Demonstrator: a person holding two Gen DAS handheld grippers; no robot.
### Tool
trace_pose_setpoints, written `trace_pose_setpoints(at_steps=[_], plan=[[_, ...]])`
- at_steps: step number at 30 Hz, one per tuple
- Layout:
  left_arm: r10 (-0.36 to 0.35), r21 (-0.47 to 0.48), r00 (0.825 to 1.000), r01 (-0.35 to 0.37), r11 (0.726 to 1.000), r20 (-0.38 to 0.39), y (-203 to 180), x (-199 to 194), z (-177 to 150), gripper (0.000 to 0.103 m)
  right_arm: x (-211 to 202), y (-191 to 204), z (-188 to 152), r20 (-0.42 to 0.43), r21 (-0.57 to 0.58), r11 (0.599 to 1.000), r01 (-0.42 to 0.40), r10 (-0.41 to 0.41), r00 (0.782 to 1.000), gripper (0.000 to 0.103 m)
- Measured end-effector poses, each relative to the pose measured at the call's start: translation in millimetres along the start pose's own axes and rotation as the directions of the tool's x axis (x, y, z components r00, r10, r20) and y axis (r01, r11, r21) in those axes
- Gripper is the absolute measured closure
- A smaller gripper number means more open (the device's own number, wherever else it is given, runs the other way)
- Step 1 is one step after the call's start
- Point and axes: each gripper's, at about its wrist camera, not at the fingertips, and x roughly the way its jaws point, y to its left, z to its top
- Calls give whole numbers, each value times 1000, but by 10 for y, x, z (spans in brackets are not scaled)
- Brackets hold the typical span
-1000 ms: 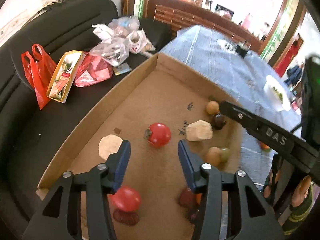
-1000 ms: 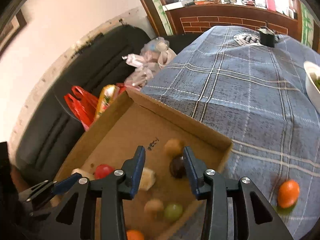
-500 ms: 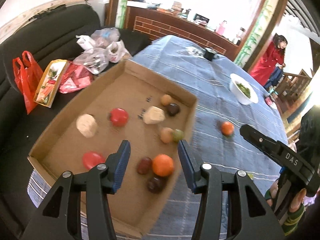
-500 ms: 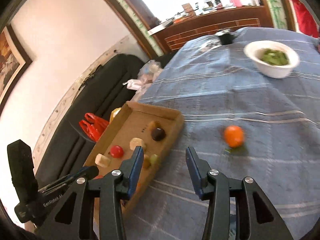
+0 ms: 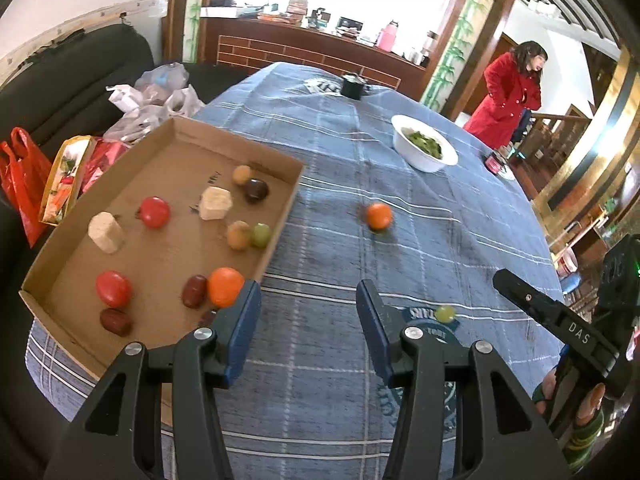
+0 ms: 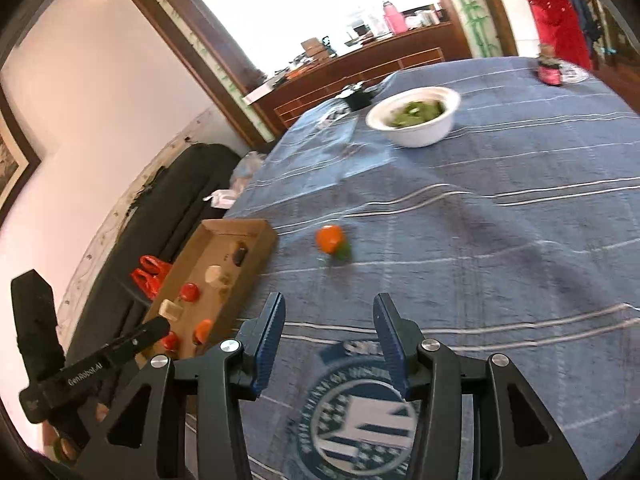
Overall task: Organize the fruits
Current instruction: 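Move left tool to the orange tangerine while right tool moves to the green grape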
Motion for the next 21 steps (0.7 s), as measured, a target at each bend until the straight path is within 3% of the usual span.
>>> trace_pose_setpoints(at_steps=[10, 21], plan=[[-17, 48, 1000, 18, 999, -17, -328, 6, -86, 55, -290, -300, -158, 19, 30, 999, 42, -42, 999, 54], [-4, 65, 999, 7, 998, -40, -470, 144, -60, 55, -93, -301, -267, -36, -3, 999, 37, -37, 999, 54]])
